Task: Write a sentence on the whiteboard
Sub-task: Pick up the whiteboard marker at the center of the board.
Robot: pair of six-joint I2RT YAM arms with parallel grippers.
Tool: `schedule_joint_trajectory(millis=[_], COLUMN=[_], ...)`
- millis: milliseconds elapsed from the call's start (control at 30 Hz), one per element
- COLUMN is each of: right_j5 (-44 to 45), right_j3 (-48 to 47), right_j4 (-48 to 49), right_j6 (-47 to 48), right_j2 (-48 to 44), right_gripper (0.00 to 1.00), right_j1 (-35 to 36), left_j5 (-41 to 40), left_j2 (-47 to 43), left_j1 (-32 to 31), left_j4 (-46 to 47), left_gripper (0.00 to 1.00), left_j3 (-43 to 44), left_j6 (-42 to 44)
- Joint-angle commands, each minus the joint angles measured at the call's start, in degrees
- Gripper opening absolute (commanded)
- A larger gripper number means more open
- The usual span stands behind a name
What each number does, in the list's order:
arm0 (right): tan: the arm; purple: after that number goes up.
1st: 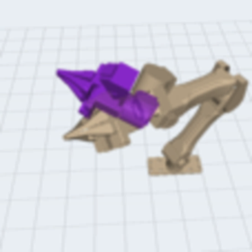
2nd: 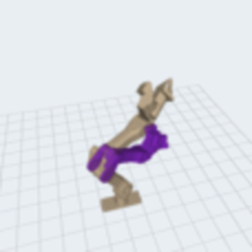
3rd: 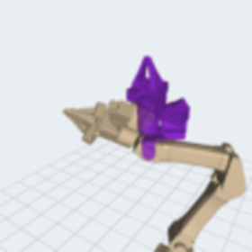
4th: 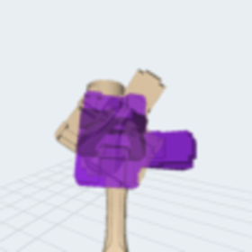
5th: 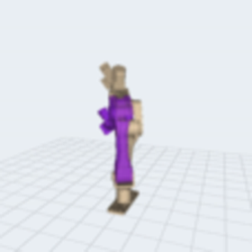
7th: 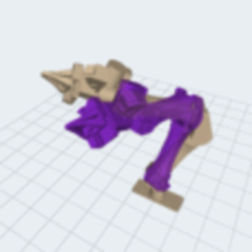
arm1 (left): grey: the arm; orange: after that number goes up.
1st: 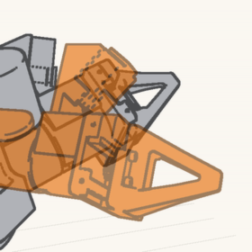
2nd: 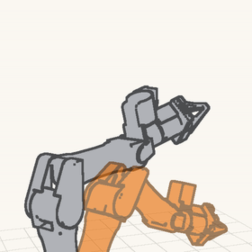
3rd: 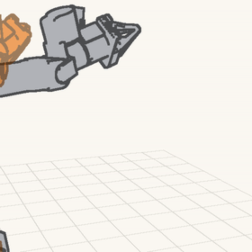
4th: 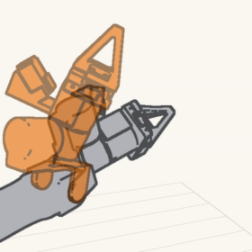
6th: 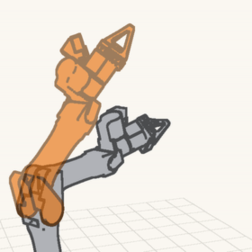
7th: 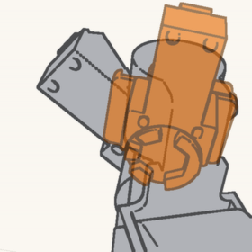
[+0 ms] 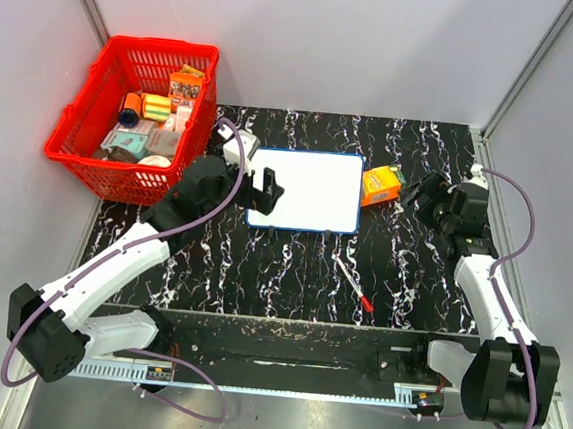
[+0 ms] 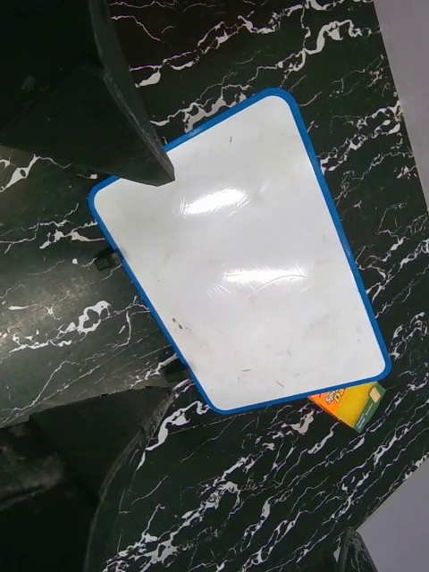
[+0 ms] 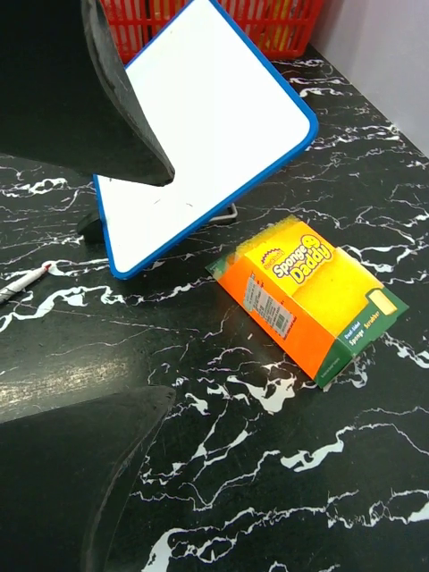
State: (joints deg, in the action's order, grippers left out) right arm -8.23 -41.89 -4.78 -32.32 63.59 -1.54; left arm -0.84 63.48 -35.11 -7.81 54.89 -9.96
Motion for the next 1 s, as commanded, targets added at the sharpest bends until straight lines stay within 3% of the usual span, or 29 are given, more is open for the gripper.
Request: schedule_joint_trajectory(millis=[0,167,300,400,533,733,967], right_j5=[-3.81,-5.31,-5.48,-5.83,-6.01,-3.46,-2.5], right_j3=[-0.56,-0.12,0.31,0.76,0.93,1.81,2.16], right_j4=[1.7,3.28,3.81,4.25,4.16,3.99,3.81], right_j6=[1.55,1.99,2.08,1.64,1.9,2.78,3.05], right_j2=[-0.75,0.13,0.83,1.7,3.29,3.73,3.64], right_gripper=[1.0,1.0,1.0,1.0,1.0,1.0,1.0], right_j1=[0.13,0.13,0.13,0.13,0.13,0.13,0.13], left_j5=[1.9,8.39,7.44,5.77,11.63,16.21,22.37], left_j2=[-0.99,0.06,4.36,9.1,18.66,32.47,39.34], left_j1=[0.04,-0.66,-6.61,-12.33,-16.74,-22.01,-27.2], left_j4=[2.19,2.72,0.17,-1.06,-2.29,-7.83,-8.89], left_gripper=[0.99,0.99,0.99,0.99,0.99,0.94,0.91], left_j3=[-0.31,-0.84,1.44,3.46,7.24,17.17,21.48], left_j6=[3.01,6.61,11.87,19.25,27.33,33.59,39.04])
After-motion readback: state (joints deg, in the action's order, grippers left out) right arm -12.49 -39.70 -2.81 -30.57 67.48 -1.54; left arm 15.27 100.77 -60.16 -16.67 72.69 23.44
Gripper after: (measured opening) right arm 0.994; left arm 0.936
